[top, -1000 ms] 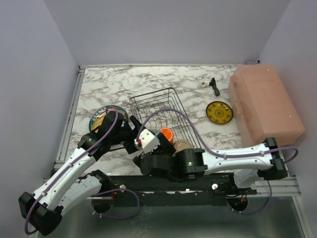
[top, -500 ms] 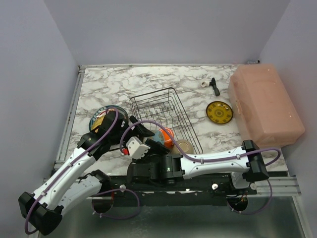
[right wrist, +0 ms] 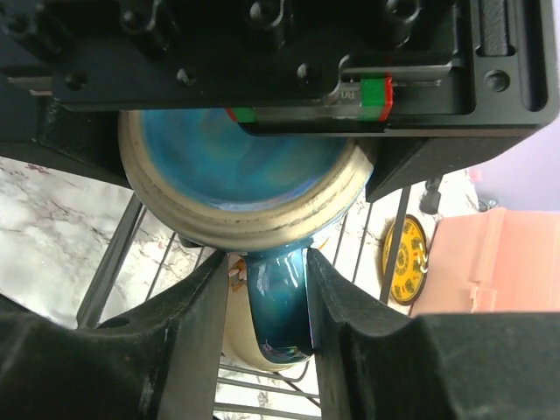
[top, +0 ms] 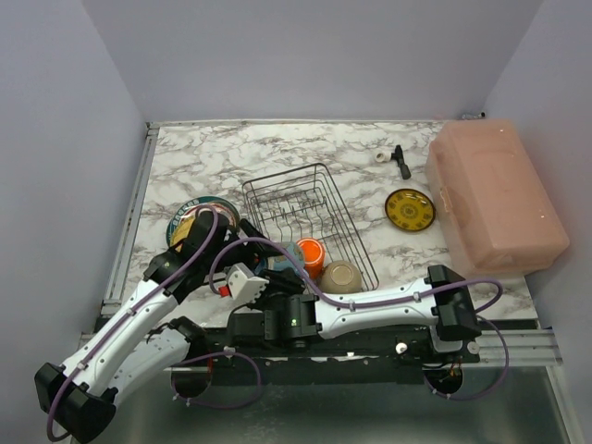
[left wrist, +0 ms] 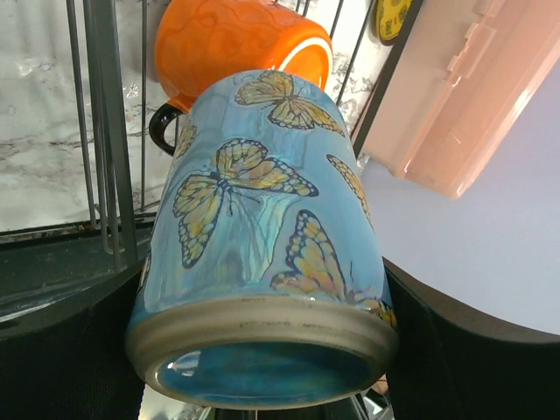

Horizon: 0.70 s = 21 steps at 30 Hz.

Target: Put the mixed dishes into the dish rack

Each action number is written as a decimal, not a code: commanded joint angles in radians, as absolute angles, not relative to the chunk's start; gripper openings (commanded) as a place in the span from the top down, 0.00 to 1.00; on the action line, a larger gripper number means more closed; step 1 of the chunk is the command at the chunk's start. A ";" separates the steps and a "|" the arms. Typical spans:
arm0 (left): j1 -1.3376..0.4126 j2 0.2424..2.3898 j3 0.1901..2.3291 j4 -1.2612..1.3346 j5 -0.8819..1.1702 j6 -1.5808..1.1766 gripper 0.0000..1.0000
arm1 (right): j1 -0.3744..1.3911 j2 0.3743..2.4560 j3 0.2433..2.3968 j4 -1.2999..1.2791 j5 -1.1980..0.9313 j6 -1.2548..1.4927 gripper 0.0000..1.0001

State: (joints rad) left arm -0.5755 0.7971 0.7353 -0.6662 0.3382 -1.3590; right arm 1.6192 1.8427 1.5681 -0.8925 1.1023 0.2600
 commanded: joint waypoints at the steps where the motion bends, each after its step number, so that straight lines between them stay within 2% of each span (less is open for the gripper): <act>1: -0.578 0.733 0.724 -0.586 0.403 -1.433 1.00 | 1.583 1.867 1.608 -0.910 1.169 0.271 0.61; 4: -0.577 0.721 0.718 -0.580 0.399 -1.440 1.00 | 1.567 1.881 1.620 -0.915 1.155 0.267 0.73; 8: -0.578 0.712 0.714 -0.569 0.395 -1.438 1.00 | 1.558 1.884 1.612 -0.892 1.163 0.248 0.99; 12: -0.578 0.707 0.712 -0.557 0.391 -1.439 1.00 | 1.559 1.854 1.582 -0.879 1.213 0.281 1.00; 16: -0.575 0.704 0.698 -0.535 0.390 -1.427 1.00 | 1.558 1.740 1.442 -0.684 1.166 0.194 1.00; 18: -0.570 0.701 0.684 -0.507 0.408 -1.429 0.84 | 1.555 1.652 1.360 -0.565 1.042 0.133 1.00; 21: -0.562 0.695 0.669 -0.473 0.414 -1.424 0.47 | 1.554 1.521 1.239 -0.377 0.909 0.035 1.00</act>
